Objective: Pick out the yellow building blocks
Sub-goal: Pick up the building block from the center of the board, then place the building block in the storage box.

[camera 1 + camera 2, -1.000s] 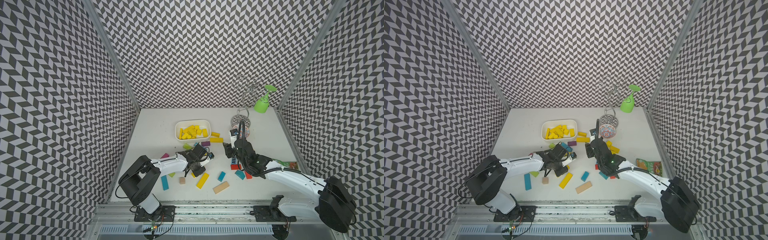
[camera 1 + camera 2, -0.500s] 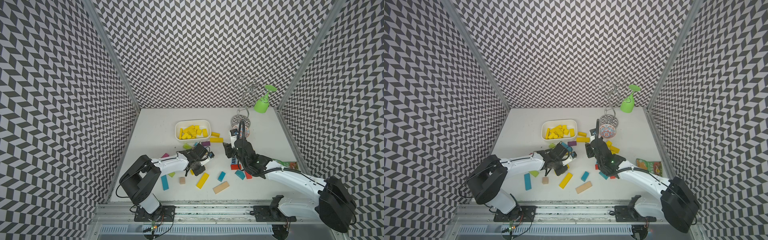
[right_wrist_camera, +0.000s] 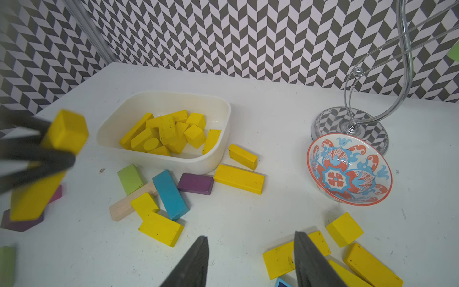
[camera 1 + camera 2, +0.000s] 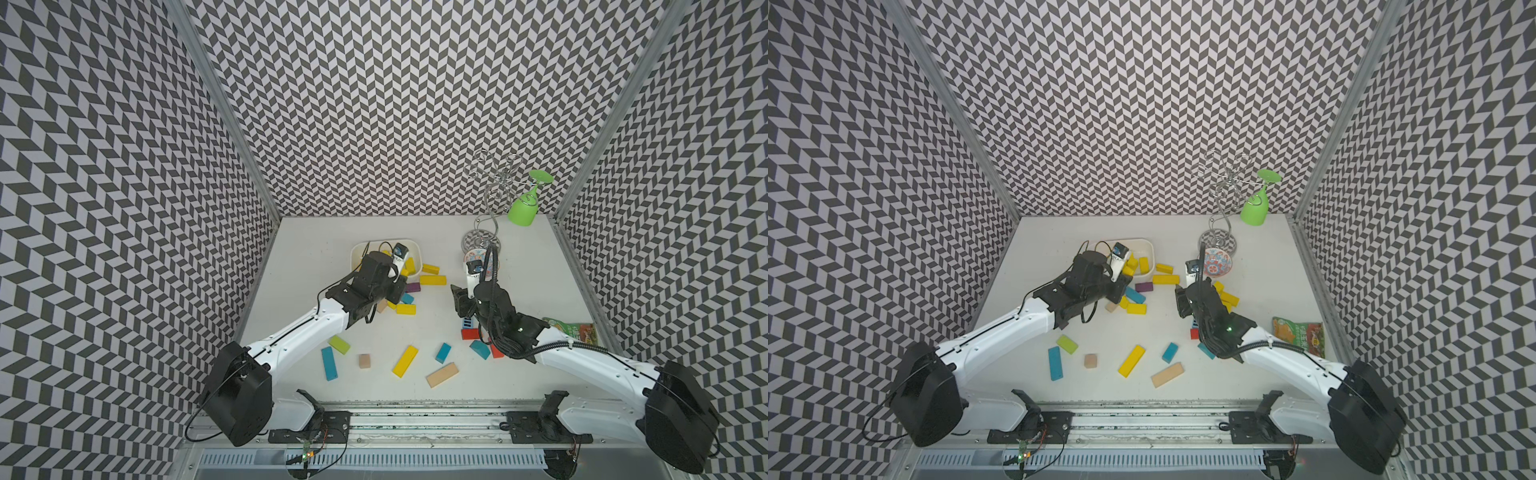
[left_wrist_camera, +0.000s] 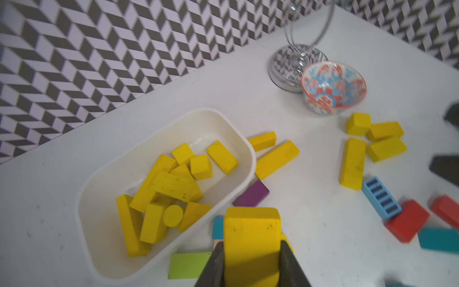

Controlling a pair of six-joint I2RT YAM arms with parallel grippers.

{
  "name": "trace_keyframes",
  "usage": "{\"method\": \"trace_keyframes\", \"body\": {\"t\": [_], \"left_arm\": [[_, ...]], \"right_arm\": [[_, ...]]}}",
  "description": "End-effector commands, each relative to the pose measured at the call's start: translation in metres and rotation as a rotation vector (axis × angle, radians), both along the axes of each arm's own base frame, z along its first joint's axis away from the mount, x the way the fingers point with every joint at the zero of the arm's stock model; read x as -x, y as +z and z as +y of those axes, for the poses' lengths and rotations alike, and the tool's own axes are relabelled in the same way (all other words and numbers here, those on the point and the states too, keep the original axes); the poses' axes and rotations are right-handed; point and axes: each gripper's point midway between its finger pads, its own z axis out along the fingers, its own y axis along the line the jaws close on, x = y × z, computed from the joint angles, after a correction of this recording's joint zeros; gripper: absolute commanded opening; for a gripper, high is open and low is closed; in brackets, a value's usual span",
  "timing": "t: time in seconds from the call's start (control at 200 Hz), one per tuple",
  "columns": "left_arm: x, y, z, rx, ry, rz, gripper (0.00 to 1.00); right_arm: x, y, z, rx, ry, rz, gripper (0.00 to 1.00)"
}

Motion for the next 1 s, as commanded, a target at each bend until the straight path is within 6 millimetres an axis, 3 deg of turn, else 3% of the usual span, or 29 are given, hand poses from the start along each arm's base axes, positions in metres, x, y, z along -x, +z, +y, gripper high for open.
{"method": "trace_keyframes", "body": {"t": [0.0,0.32,0.581,0.751,0.997], "left_arm": [[-0.038,0.025,0.009,0.198,0.175,-0.017,0.00],[-0.103,-0.017,0.060,0.241,0.464,0.050,0.00],[-0.136,-0.064,0.074,0.234,0.540,0.122,0.00],[-0.141,-0.083,0.072,0.227,0.543,0.156,0.34],[-0.142,-0.085,0.073,0.228,0.532,0.161,0.52]], "right_arm": [[-0.005,0.016,-0.002,-0.059,-0.030,-0.052,0.56],[-0.009,0.013,0.004,-0.060,-0.008,-0.036,0.56],[-0.015,0.006,0.004,-0.044,-0.007,-0.019,0.56],[-0.016,0.004,0.005,-0.041,-0.003,-0.009,0.56],[-0.018,0.007,0.003,-0.036,-0.013,-0.005,0.56]]}}
